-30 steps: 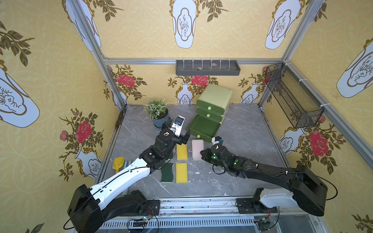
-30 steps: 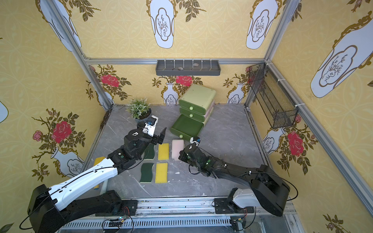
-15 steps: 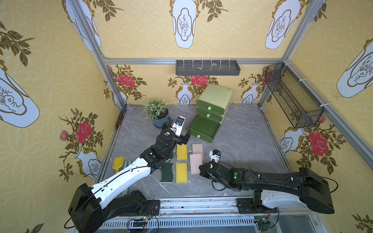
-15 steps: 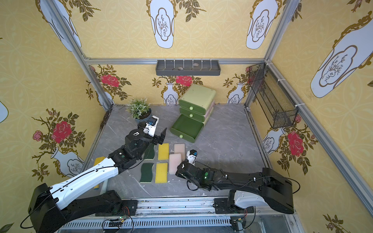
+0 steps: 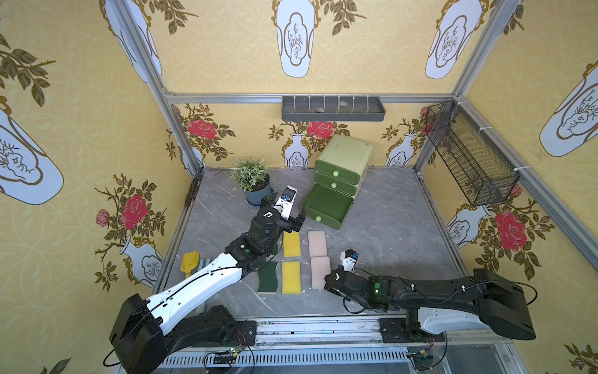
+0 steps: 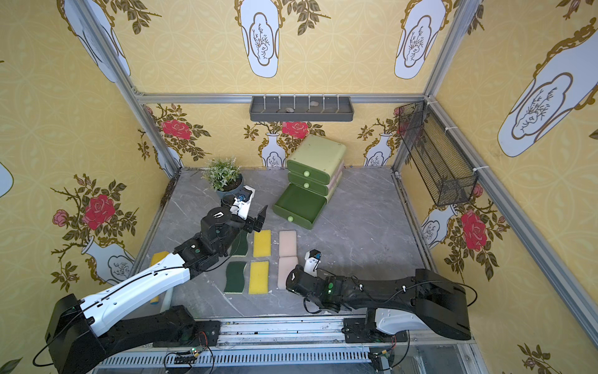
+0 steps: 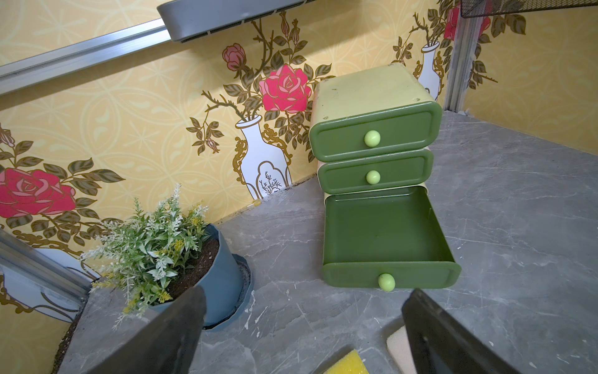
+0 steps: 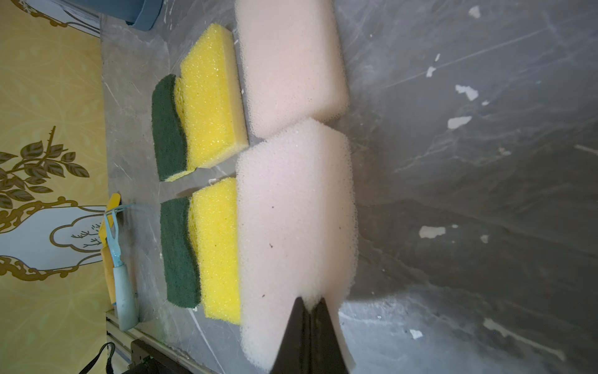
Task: Take the sponge out of the drawer
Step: Place the sponge at the center of the board.
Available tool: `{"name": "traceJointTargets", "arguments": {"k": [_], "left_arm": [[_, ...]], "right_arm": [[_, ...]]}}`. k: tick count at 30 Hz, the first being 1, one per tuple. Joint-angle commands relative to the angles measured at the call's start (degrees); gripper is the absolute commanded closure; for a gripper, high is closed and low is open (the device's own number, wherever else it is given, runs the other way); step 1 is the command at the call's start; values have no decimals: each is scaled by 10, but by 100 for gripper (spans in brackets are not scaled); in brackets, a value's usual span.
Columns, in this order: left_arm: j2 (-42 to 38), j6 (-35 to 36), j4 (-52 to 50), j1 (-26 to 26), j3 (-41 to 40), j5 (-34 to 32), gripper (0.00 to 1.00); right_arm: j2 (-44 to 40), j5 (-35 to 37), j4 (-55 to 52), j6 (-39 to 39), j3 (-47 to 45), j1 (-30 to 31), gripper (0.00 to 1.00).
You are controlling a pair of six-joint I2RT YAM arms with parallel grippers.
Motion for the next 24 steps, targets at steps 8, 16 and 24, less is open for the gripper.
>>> {"name": "traceJointTargets", "arguments": {"k": [8, 16, 24], "left_arm": [[4, 3, 19, 1, -4, -3, 0], [5, 4, 19, 1, -4, -4, 0], [5, 4, 19, 1, -4, -4, 0]], "right_arm": [[34, -17, 27, 5, -1, 2, 100], [49, -23, 37, 8, -2, 1, 97], [53, -24, 39, 12, -4, -1, 89]]}}
